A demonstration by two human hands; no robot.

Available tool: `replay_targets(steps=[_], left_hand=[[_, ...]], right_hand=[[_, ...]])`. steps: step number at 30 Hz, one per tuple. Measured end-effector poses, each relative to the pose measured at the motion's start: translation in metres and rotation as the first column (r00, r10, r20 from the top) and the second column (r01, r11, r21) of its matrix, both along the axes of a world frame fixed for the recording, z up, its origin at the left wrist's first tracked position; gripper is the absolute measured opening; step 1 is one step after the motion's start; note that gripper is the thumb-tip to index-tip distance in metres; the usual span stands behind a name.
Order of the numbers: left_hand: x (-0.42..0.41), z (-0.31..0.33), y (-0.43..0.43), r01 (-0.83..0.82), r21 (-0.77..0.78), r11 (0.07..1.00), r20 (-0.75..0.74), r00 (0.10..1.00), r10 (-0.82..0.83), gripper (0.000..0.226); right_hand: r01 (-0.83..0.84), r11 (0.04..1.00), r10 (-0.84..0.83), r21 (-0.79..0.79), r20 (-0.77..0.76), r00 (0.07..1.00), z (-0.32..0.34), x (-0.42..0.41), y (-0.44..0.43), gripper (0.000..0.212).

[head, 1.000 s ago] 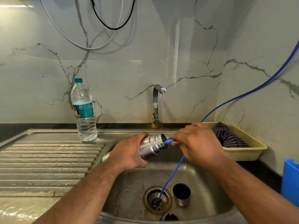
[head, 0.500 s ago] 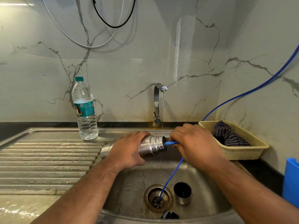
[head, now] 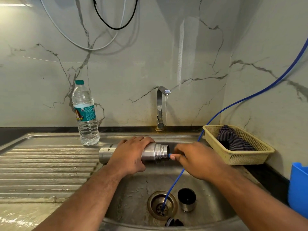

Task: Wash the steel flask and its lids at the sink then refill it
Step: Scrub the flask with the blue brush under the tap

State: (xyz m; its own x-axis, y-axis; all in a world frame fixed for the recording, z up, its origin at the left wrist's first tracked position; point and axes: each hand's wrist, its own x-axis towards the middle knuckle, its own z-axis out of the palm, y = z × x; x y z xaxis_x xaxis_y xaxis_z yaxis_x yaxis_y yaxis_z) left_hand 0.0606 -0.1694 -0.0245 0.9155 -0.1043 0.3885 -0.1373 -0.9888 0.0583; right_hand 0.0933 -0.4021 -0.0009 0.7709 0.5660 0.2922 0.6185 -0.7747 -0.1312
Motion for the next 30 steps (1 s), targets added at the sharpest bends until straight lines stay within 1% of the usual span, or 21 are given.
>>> replay_targets(steps=[1,2,3,4,5,6,8,10,12,13,15,16,17,18,19,21,23,24,26,28,30], left_hand=[[0.000,-0.001,0.001,-0.005,-0.023,1.000,-0.007,1.000,0.005,0.082],[0.000,-0.001,0.000,-0.007,-0.049,0.999,-0.007,1.000,0.006,0.083],[0.000,-0.001,0.000,-0.008,-0.079,0.997,-0.009,1.000,0.008,0.083],[-0.001,0.000,-0.001,-0.007,-0.108,0.994,-0.008,1.000,0.006,0.083],[-0.001,0.000,-0.002,-0.003,-0.135,0.991,-0.009,1.000,0.002,0.084],[-0.001,0.000,-0.004,0.005,-0.165,0.986,-0.009,1.000,-0.006,0.085],[-0.001,0.001,-0.006,0.041,-0.222,0.974,-0.012,0.999,-0.045,0.085],[-0.001,0.001,-0.009,0.088,-0.216,0.972,-0.014,0.996,-0.093,0.085],[-0.001,0.001,-0.013,0.121,-0.179,0.976,0.000,0.992,-0.123,0.086],[-0.001,0.001,-0.015,0.132,-0.154,0.979,0.017,0.991,-0.131,0.087],[0.000,0.001,-0.019,0.142,-0.077,0.987,0.077,0.988,-0.136,0.087],[0.000,0.002,-0.020,0.131,-0.040,0.990,0.105,0.986,-0.127,0.086],[0.000,0.003,-0.021,0.111,-0.016,0.994,0.123,0.986,-0.108,0.086],[0.000,0.003,-0.022,0.088,-0.003,0.996,0.136,0.987,-0.087,0.087],[0.000,0.002,-0.022,0.065,-0.002,0.998,0.139,0.988,-0.064,0.087],[-0.001,0.001,-0.019,0.022,-0.034,0.999,0.124,0.992,-0.018,0.088],[-0.002,0.001,-0.013,-0.001,-0.092,0.996,0.113,0.993,0.012,0.088],[-0.001,0.003,-0.009,-0.005,-0.116,0.993,0.116,0.993,0.019,0.088],[-0.002,0.007,-0.003,-0.022,-0.124,0.992,0.127,0.991,0.038,0.087],[-0.002,0.012,0.001,-0.049,-0.100,0.994,0.139,0.988,0.063,0.087],[-0.003,0.015,-0.001,-0.058,-0.083,0.995,0.158,0.985,0.070,0.088]], right_hand=[[-0.001,1.000,0.001,0.001,0.070,0.998,0.004,-0.002,0.001,0.020],[-0.012,1.000,0.013,-0.006,0.152,0.988,0.007,-0.005,0.002,0.021],[-0.032,0.999,0.038,-0.026,0.271,0.962,0.008,-0.008,0.004,0.023],[-0.031,0.998,0.050,-0.053,0.419,0.907,0.007,-0.008,0.007,0.026],[-0.032,0.999,0.048,-0.040,0.539,0.841,0.005,-0.008,0.008,0.031],[-0.036,0.999,0.040,-0.019,0.604,0.796,0.004,-0.008,0.009,0.034],[-0.079,0.997,0.054,0.007,0.670,0.741,0.003,-0.008,0.010,0.030],[-0.113,0.993,0.070,0.019,0.678,0.732,0.004,-0.006,0.006,0.020],[-0.057,0.996,0.000,0.073,0.619,0.785,0.008,-0.002,-0.001,0.015],[0.000,0.997,-0.044,0.079,0.549,0.835,0.009,0.002,-0.006,0.016],[0.100,0.993,-0.116,0.070,0.267,0.957,0.008,0.012,-0.013,0.031],[0.103,0.990,-0.113,0.092,0.109,0.988,0.005,0.017,-0.015,0.036],[0.081,0.987,-0.081,0.141,-0.006,0.997,0.002,0.021,-0.017,0.038],[0.046,0.982,-0.035,0.182,-0.062,0.997,0.000,0.022,-0.018,0.039],[0.011,0.983,0.004,0.183,-0.080,0.997,-0.002,0.022,-0.019,0.037],[-0.061,0.997,0.062,0.052,-0.012,0.998,-0.001,0.018,-0.019,0.026],[-0.092,0.993,0.102,-0.071,0.147,0.984,0.010,0.013,-0.023,0.017],[-0.088,0.993,0.104,-0.081,0.227,0.968,0.016,0.014,-0.027,0.019],[-0.069,0.997,0.075,-0.028,0.339,0.938,0.026,0.021,-0.041,0.026],[-0.078,0.995,0.046,0.063,0.403,0.914,0.032,0.031,-0.059,0.030],[-0.071,0.992,0.015,0.105,0.455,0.890,0.031,0.036,-0.067,0.032]])
